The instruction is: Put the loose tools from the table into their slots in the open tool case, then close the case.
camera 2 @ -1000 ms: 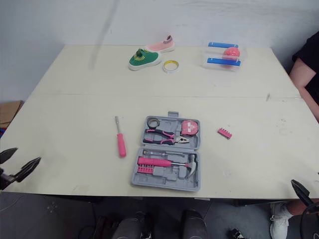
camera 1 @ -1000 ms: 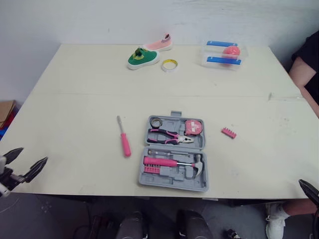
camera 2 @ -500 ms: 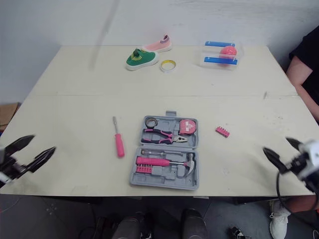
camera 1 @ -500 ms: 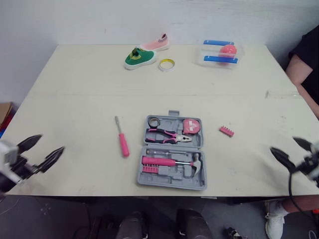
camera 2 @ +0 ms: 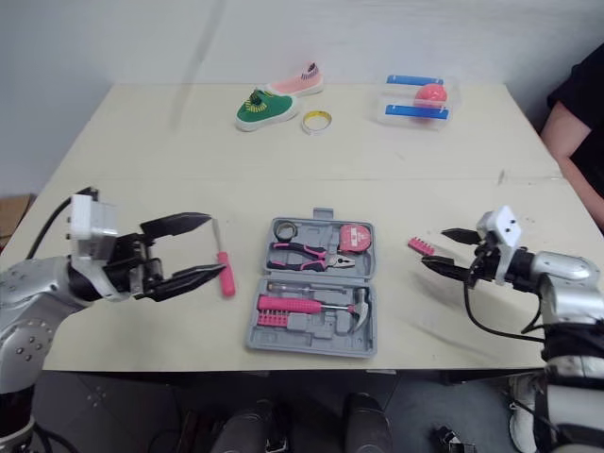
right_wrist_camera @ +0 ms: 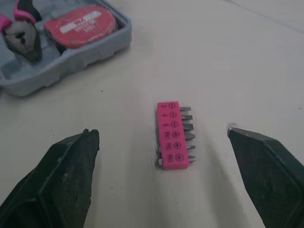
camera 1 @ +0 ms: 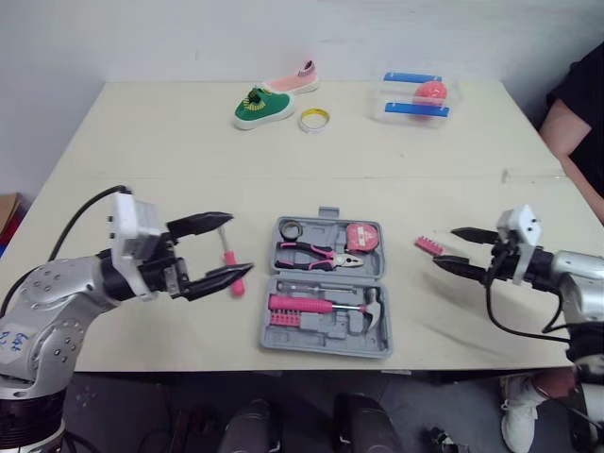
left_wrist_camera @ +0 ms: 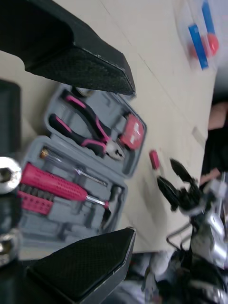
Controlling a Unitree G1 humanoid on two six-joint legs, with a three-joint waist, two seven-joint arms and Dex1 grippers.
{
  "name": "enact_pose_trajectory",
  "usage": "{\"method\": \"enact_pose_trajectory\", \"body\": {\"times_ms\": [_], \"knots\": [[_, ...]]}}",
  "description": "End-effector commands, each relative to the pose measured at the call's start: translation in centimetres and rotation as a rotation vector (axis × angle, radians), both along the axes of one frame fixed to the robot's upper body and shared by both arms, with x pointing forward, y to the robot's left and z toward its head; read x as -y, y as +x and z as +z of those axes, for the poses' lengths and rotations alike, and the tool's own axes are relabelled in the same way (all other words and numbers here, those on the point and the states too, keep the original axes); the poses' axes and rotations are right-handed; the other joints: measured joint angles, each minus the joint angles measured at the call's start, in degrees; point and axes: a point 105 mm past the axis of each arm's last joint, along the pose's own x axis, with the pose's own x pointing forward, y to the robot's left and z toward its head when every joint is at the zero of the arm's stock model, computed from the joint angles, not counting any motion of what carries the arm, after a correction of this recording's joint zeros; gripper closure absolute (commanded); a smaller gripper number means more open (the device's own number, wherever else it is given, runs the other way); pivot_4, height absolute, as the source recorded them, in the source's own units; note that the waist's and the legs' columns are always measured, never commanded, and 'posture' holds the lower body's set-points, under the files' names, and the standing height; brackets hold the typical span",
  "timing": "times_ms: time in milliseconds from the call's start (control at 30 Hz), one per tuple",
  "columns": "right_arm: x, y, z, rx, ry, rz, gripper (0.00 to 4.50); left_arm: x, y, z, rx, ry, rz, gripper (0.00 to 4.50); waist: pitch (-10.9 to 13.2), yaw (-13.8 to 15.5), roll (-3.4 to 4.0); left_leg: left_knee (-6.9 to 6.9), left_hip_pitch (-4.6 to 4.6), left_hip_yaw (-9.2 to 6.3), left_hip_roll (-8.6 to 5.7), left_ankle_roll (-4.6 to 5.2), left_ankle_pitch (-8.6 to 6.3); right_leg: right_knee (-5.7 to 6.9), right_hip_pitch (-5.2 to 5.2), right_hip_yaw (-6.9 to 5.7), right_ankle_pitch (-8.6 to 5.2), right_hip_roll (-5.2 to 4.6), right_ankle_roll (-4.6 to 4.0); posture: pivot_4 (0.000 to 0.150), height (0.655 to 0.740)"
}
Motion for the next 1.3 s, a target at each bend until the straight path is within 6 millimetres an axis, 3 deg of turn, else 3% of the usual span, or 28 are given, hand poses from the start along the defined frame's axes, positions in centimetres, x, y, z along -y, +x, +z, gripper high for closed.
{"method": "enact_pose_trajectory", "body": {"times_ms": [33,400,667,767,967,1167,1300], "knots": [[0.3,0.5,-0.2,0.004,-0.017,-0.003,0.00,0.6,-0.7,0.2,0.004,0.007,-0.035,0.02,0.0,0.0,0.00,0.00,0.00,-0.01,0.02,-0.03,0.02,0.01,0.00,0.03,-0.01,0.00,-0.02,0.150,0.7400],[-1.2,1.7,-1.6,-0.028,-0.023,0.017,0.00,0.8,-1.3,-0.2,-0.019,0.018,-0.042,0.02,0.0,-0.2,0.00,0.32,0.04,-0.16,0.14,-0.20,0.16,0.39,0.01,0.36,-0.03,0.31,-0.17,0.150,0.7400],[-0.7,1.5,-2.1,-0.041,-0.046,0.004,0.00,0.6,-1.4,-0.4,-0.031,0.034,-0.040,0.02,0.0,-0.3,0.00,0.33,0.04,-0.18,0.18,-0.24,0.15,0.39,0.02,0.32,-0.04,0.14,-0.20,0.150,0.7400],[-0.4,1.7,-2.0,-0.028,-0.027,-0.037,0.88,0.7,-1.4,-0.4,-0.035,0.032,-0.043,0.00,0.0,-0.2,0.00,0.34,0.04,-0.18,0.17,-0.24,0.15,0.40,0.02,0.32,-0.04,0.13,-0.21,0.150,0.7400],[0.4,2.2,-1.2,0.043,-0.031,-0.098,3.85,1.0,-1.9,-1.0,-0.069,0.025,-0.081,0.00,0.0,-0.2,0.00,0.33,0.03,-0.20,0.16,-0.24,0.15,0.39,0.02,0.31,-0.05,0.11,-0.21,0.150,0.7400],[0.0,2.0,0.5,0.101,-0.026,-0.023,3.93,0.8,-1.6,-1.1,-0.066,0.018,-0.091,0.00,0.0,-0.2,0.00,0.33,0.03,-0.20,0.15,-0.24,0.16,0.40,0.01,0.30,-0.05,0.10,-0.21,0.150,0.7400],[-0.3,1.6,3.5,0.185,-0.042,0.068,3.93,0.5,-1.4,-1.6,-0.068,0.023,-0.095,0.00,0.0,-0.1,0.06,0.32,0.01,-0.19,0.14,-0.23,0.16,0.39,0.00,0.29,-0.05,0.10,-0.21,0.150,0.7400]]}}
